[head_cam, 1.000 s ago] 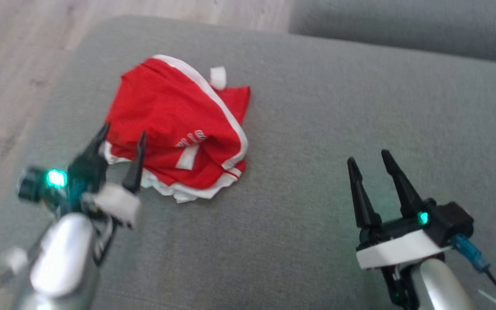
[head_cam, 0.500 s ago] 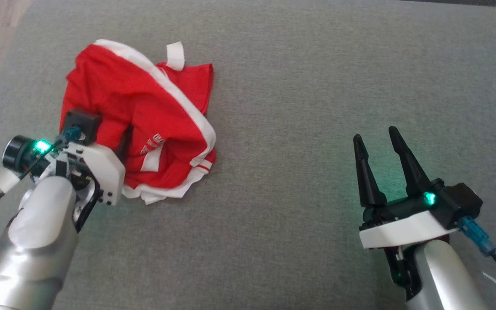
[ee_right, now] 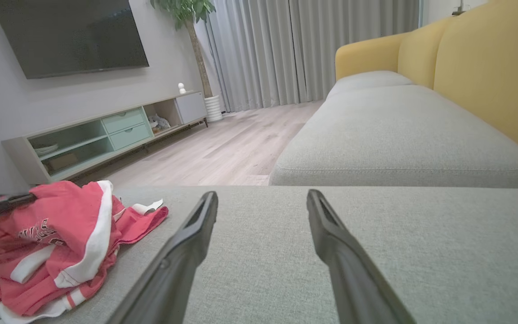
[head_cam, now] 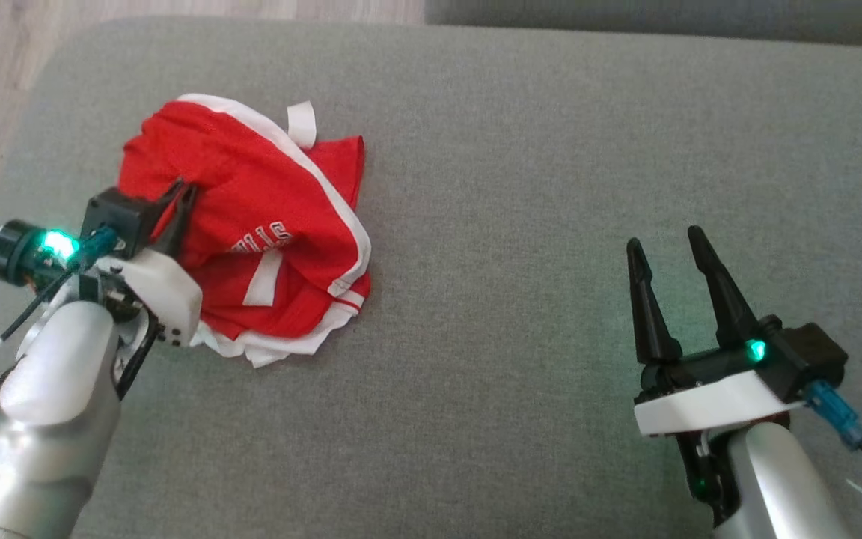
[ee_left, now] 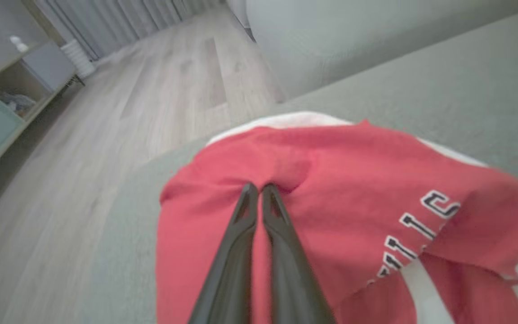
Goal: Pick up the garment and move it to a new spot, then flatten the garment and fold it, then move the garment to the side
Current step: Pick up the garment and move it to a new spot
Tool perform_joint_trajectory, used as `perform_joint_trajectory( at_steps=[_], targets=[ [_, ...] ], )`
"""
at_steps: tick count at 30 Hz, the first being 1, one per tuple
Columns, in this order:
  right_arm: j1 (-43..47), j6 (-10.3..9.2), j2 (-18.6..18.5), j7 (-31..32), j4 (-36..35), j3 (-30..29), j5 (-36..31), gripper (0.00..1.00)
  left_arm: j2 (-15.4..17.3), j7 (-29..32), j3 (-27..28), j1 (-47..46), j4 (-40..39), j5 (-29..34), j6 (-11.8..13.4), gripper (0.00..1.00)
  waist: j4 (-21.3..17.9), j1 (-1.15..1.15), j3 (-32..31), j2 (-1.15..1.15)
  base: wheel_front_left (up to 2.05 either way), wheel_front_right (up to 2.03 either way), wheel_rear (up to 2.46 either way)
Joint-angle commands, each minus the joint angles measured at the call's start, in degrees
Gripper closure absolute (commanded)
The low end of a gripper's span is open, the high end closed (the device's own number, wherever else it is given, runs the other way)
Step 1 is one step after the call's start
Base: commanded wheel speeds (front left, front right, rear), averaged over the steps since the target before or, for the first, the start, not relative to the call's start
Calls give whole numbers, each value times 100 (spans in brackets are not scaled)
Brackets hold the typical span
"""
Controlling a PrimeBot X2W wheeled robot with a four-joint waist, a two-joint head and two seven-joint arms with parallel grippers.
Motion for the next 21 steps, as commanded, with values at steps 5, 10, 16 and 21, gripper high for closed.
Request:
perform_joint_trajectory(
  at_steps=[5, 10, 16, 21],
  targets=[
    [121, 44, -21, -54, -137, 196, 71, 0, 285, -694, 355, -267, -717, -51, 209, 100, 8, 0, -385, 0, 0, 0, 0],
    [258, 44, -21, -54, -108, 192, 180, 0, 351, -1143, 500, -163, -1603, -38, 446, 100, -34, 0, -666, 0, 0, 0, 0],
    [316, 44, -21, -54, -131, 207, 155, 0, 400, -1262, 373, -59, -2815, 81, 452, 100, -215, 0, -855, 0, 0, 0, 0],
    [257, 44, -21, -54, -185, 137, 204, 0, 350, -924, 195, -79, -3433, 85, 425, 100, -600, 0, -848, 0, 0, 0, 0]
  ],
)
